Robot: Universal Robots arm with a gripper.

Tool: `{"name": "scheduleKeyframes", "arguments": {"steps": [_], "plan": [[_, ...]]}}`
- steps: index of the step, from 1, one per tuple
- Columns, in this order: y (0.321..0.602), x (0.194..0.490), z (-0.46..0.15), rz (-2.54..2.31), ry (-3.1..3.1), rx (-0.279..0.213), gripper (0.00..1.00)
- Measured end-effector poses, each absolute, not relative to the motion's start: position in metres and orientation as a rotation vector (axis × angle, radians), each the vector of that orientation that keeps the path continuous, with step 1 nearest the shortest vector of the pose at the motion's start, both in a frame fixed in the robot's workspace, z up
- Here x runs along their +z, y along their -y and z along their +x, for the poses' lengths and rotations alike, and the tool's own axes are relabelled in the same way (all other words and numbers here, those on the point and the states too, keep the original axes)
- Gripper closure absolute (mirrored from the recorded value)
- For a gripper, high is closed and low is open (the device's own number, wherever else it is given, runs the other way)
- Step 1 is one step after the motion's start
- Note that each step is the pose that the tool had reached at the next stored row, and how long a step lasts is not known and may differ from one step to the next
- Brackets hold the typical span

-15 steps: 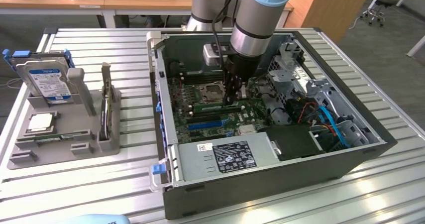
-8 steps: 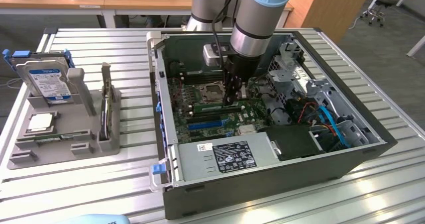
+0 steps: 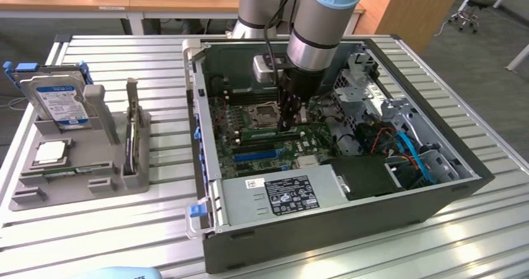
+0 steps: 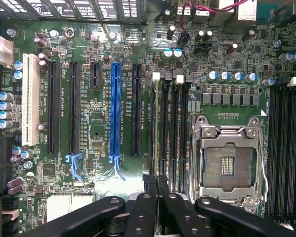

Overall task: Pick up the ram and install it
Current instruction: 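Insert the ram into the slot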

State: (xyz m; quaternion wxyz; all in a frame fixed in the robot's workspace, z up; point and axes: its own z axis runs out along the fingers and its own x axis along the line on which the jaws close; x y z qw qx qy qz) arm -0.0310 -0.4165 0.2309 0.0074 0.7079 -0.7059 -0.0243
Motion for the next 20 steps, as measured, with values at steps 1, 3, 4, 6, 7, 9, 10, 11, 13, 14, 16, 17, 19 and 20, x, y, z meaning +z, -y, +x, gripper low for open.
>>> {"name": "scheduleKeyframes", "arguments": {"steps": [1,3,4,6,7,9,10,11,13,14,16,17,19,20], "plan": [[0.4165,0.2308,-0.0310,2.214,2.207,-0.076,0.89],[0.4165,0.2304,-0.0310,2.214,2.207,-0.076,0.89],[0.4165,0.2302,-0.0310,2.214,2.207,-0.076,0.89],[0.4165,0.2299,-0.0310,2.214,2.207,-0.076,0.89],[0.4165,0.2298,-0.0310,2.214,2.207,-0.076,0.89],[0.4165,0.2291,-0.0310,2.214,2.207,-0.076,0.89],[0.4165,0.2285,-0.0310,2.214,2.207,-0.076,0.89],[0.4165,0.2282,-0.0310,2.214,2.207,-0.076,0.89],[0.4165,0.2272,-0.0310,2.214,2.207,-0.076,0.89],[0.4165,0.2267,-0.0310,2.214,2.207,-0.076,0.89],[0.4165,0.2256,-0.0310,2.214,2.207,-0.076,0.89],[0.4165,0.2251,-0.0311,2.214,2.207,-0.076,0.89],[0.4165,0.2245,-0.0311,2.213,2.207,-0.076,0.89],[0.4165,0.2245,-0.0311,2.213,2.207,-0.076,0.89]]}}
